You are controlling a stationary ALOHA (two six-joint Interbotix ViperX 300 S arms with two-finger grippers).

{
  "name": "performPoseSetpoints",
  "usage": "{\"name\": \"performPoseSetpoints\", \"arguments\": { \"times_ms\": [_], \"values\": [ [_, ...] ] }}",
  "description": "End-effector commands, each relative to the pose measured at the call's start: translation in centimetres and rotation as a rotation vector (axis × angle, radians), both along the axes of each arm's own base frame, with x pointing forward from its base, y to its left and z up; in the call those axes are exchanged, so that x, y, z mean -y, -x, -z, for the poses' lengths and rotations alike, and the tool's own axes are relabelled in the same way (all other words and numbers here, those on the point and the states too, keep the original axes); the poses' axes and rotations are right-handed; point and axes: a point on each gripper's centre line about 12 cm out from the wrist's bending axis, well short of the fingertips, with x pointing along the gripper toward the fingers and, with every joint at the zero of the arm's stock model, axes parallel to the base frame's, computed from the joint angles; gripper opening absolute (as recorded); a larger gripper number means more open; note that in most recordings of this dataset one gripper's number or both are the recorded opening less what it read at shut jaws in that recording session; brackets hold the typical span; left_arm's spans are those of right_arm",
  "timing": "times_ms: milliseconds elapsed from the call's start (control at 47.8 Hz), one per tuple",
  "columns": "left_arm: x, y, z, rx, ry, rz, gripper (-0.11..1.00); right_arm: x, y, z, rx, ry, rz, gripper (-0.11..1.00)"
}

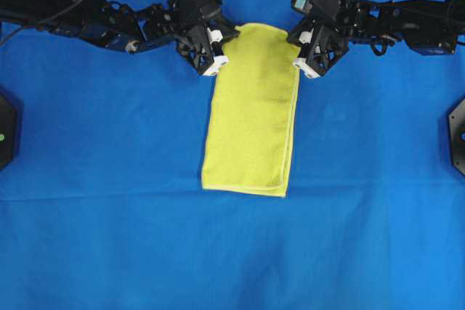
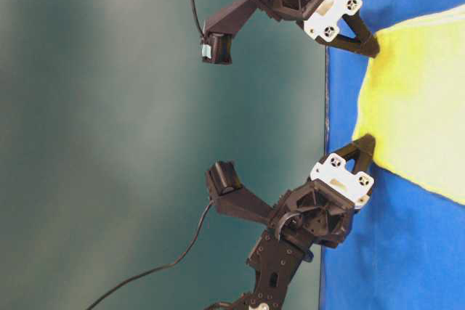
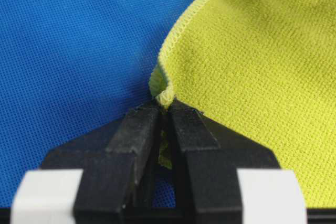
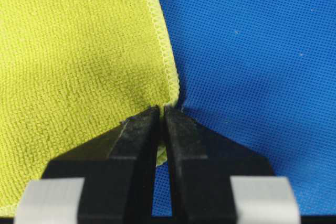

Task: Fold the yellow towel.
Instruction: 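Move both grippers to the strip's far end and grasp its corners, then pull the far end toward the near end, folding the strip in half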

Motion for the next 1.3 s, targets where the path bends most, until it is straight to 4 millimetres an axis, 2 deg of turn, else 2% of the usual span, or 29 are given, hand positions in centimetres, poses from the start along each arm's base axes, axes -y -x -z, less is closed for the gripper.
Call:
{"name": "performPoseSetpoints", "arguments": {
  "times_ms": [0, 188, 460, 628, 816, 1025, 1276],
  "values": [
    [0.2, -0.2, -0.8, 0.014, -0.014, 0.012, 0.03, 0.1, -0.4, -0.5, 0.015, 0.011, -0.006, 0.05],
    [0.4, -0.3, -1.6, 0.022, -0.027, 0.021, 0.03, 0.7, -0.5, -1.0, 0.024, 0.020, 0.005, 0.05],
    [-1.9, 0.2, -4.6, 0.056, -0.086, -0.009, 0.03, 2.6, 0.1, -3.7, 0.071, 0.081, 0.033, 0.05],
    [-3.3, 0.3, -5.2, 0.069, -0.106, -0.033, 0.03, 3.8, 0.5, -5.0, 0.081, 0.112, 0.050, 0.05],
    [-3.4, 0.3, -5.5, 0.075, -0.109, -0.037, 0.03, 4.4, 0.4, -5.5, 0.067, 0.127, 0.050, 0.05],
    [-1.6, 0.7, -7.2, 0.065, -0.102, -0.003, 0.03, 3.5, 0.4, -6.6, 0.081, 0.127, 0.045, 0.05],
    [3.0, 1.6, -10.1, 0.085, -0.108, 0.088, 0.03, -1.4, 0.2, -9.7, 0.064, 0.124, -0.044, 0.05]
  ]
}}
